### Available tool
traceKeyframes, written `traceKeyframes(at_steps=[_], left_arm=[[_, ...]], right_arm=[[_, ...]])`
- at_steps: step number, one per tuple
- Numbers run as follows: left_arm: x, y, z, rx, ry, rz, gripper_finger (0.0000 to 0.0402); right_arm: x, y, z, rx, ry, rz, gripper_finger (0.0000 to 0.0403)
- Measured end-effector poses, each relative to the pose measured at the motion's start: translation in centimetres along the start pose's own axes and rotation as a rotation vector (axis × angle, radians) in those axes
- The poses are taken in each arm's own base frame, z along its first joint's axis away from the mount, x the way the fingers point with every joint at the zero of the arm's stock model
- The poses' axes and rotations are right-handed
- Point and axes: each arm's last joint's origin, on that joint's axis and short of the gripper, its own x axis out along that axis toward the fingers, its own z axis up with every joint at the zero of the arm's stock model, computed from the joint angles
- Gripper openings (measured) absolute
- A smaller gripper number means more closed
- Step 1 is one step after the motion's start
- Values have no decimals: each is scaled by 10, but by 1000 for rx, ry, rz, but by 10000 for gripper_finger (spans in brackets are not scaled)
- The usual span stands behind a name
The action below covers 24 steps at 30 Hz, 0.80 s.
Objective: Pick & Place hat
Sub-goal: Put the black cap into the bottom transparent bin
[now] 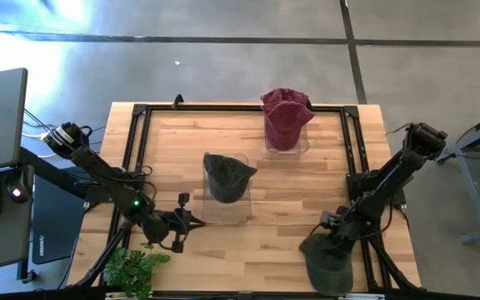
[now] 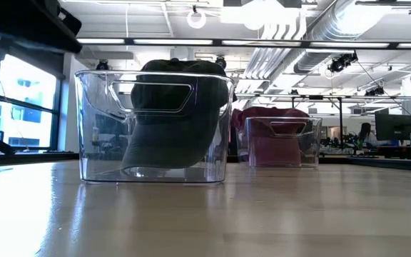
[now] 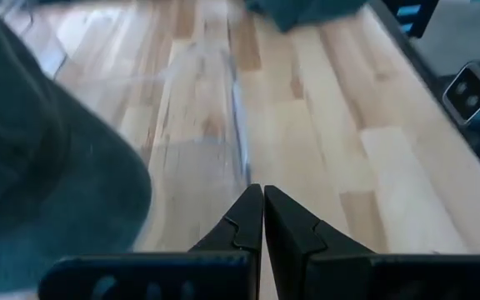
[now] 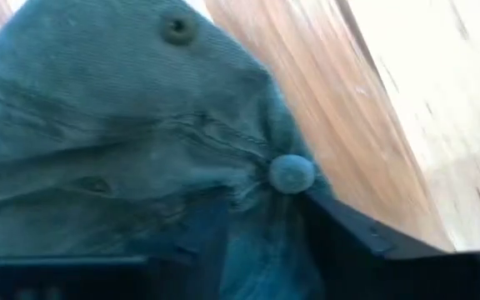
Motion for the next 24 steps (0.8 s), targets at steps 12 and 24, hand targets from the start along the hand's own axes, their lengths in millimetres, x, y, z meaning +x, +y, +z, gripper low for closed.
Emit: traceKeyframes(at_steps=[12, 24], left_arm=[[-7, -7, 38, 212, -345, -16, 10], [39, -20, 68, 458, -316, 77, 10]], right_arm=[[-25, 35, 13, -253, -344, 105, 22], [-93, 59, 24, -287, -384, 26, 7]])
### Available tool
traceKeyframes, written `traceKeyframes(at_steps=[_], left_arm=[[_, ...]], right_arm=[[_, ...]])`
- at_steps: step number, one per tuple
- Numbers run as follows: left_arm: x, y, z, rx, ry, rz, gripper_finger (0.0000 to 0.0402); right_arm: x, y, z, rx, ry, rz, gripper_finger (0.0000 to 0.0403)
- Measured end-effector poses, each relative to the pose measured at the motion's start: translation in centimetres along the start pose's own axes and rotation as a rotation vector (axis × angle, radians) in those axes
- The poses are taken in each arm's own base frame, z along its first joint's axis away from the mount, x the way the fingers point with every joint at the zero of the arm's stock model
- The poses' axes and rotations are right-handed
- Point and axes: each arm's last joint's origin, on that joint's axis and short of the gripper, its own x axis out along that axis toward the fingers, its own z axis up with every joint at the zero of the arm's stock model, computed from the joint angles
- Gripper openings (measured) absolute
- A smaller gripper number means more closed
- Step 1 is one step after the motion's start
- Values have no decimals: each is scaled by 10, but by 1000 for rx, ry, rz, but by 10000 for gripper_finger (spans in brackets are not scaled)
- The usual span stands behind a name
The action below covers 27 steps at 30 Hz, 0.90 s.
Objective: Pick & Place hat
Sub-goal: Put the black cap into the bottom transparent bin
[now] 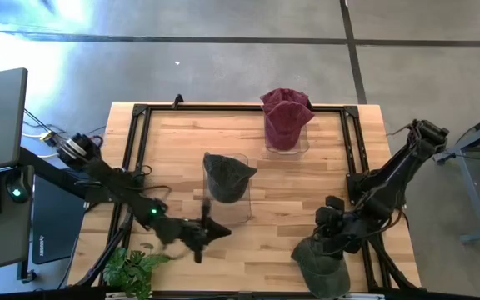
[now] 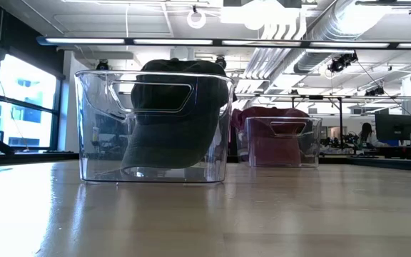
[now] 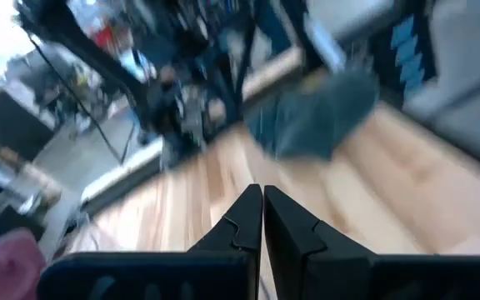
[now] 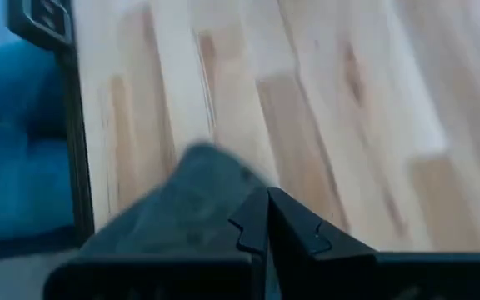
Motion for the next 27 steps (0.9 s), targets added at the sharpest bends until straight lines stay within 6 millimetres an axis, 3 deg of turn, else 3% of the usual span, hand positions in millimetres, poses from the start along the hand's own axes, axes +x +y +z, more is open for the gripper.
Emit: traceKeyframes(at_steps=[3, 7, 11, 15, 21, 27], left_arm=[[19, -9, -5, 41, 116, -12, 10], [30, -19, -3, 71, 208, -37, 10], [37, -24, -4, 84, 246, -51, 10], [37, -23, -3, 84, 248, -53, 10], [37, -23, -3, 87, 253, -53, 10], [37, -23, -3, 86, 252, -53, 10]], right_arm=[[7, -5, -6, 115, 112, 26, 31], [22, -20, -24, 272, 301, 1, 92], [38, -37, -41, 319, 336, -55, 155], [55, -45, -52, 316, 328, 5, 178], [75, -46, -60, 201, 331, -18, 143], [78, -37, -55, 85, 325, -58, 20]])
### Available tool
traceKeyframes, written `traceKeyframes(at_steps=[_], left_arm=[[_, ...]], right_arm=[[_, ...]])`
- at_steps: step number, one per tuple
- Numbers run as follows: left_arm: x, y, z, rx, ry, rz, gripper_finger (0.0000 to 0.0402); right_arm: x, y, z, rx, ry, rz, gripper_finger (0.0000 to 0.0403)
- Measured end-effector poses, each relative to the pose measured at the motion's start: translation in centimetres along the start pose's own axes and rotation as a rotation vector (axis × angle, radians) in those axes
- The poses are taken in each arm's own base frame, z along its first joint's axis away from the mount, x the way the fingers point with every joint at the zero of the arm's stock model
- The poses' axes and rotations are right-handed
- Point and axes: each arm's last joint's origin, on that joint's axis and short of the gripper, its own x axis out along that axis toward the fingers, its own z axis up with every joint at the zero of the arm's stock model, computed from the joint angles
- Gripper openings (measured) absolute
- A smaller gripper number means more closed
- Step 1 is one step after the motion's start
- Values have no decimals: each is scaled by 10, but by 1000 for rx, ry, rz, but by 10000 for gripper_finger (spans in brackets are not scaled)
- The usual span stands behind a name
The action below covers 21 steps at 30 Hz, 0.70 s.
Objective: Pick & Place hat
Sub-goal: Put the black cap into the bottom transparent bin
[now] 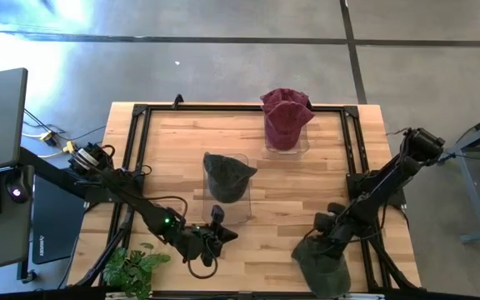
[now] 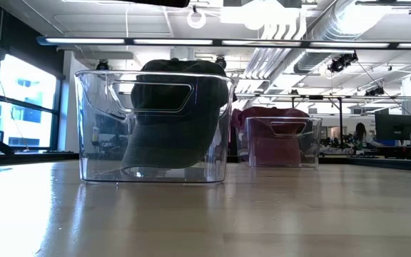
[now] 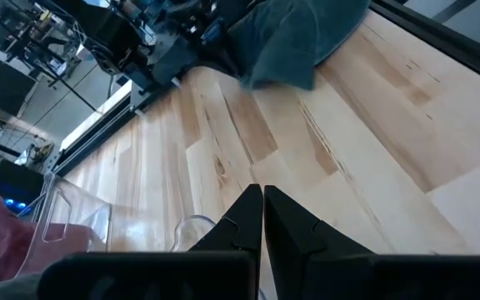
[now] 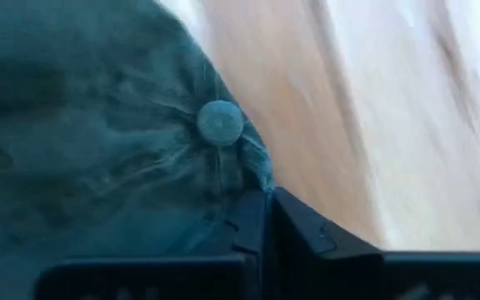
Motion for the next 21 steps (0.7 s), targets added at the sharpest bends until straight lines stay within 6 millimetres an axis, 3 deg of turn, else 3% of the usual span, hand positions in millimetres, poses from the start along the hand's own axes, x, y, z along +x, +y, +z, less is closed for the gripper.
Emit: traceKeyframes(at_steps=[6, 9, 15, 21], left_arm=[[0, 1, 4, -51, -39, 13, 10], [0, 7, 12, -97, -103, 63, 10], [1, 23, 34, 60, -166, 117, 14], [6, 42, 54, 172, -254, 84, 87]], right_arm=[[-34, 19, 17, -26, -241, 42, 16], [-62, 26, 26, -62, -410, 49, 6], [-113, 34, 40, -102, -676, -58, 4], [-146, 45, 51, -168, -864, -156, 3]])
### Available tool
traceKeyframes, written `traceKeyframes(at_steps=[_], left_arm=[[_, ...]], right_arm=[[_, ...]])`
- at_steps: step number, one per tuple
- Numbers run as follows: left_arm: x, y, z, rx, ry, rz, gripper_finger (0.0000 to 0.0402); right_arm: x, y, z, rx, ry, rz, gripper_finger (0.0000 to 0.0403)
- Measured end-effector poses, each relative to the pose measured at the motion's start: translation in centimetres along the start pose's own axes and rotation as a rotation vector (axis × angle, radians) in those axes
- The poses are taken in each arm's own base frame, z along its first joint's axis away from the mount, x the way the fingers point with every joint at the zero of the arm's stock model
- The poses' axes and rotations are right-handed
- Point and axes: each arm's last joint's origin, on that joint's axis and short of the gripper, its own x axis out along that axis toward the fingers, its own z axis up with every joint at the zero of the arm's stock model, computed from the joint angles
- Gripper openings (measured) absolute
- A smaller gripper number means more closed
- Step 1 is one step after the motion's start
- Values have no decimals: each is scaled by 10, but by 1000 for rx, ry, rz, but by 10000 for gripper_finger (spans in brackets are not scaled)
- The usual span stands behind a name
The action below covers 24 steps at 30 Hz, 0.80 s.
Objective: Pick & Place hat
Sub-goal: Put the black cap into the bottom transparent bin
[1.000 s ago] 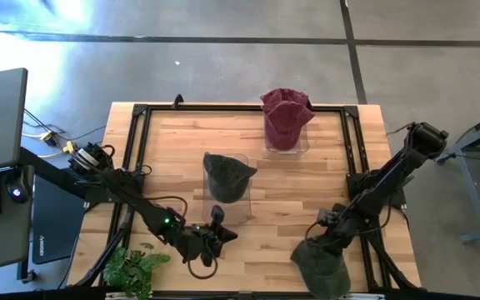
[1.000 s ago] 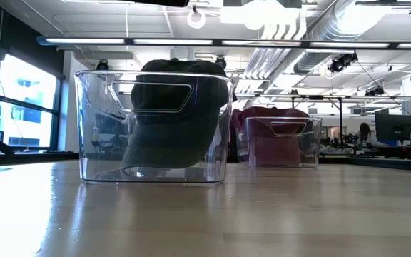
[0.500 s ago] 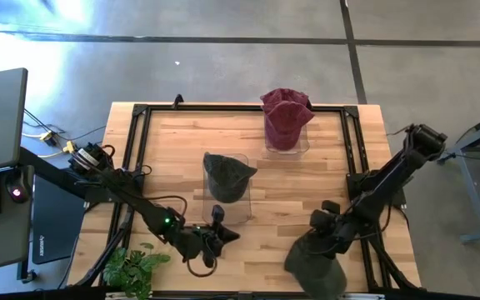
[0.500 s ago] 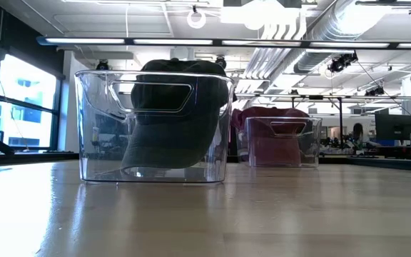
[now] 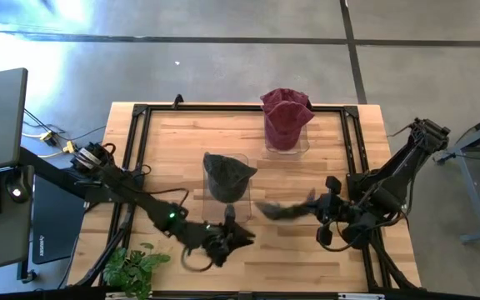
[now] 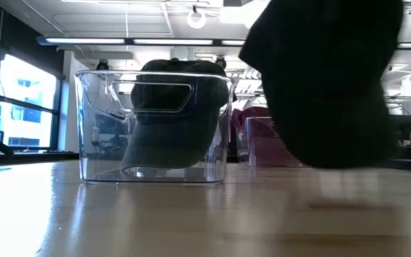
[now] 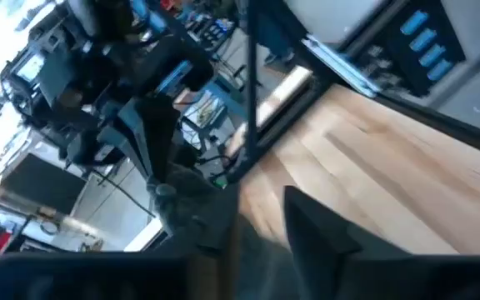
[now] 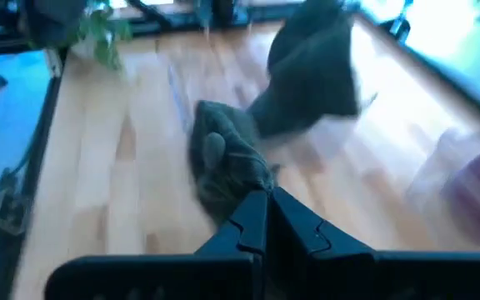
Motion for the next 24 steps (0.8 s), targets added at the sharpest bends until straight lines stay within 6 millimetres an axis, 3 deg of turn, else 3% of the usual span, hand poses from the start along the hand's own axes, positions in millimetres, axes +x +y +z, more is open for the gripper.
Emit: traceKeyframes(at_steps=[4, 6, 9, 14, 17, 24], left_arm=[[13, 14, -8, -40, 13, 14, 164], [17, 17, -12, -53, 7, 3, 200], [33, 6, -28, -46, 46, -31, 233], [51, -25, -45, -12, 30, -198, 243], [56, -46, -51, -16, -6, -319, 243], [66, -57, -62, -42, -20, -349, 243]], right_arm=[[3, 2, -2, -25, -26, 5, 3], [9, 4, -11, -22, -9, 42, 2], [23, 11, -35, 4, 16, 129, 4], [47, 26, -86, 58, 93, 366, 2], [56, 32, -112, 28, 129, 406, 5], [74, 40, -142, -33, 346, 452, 30]])
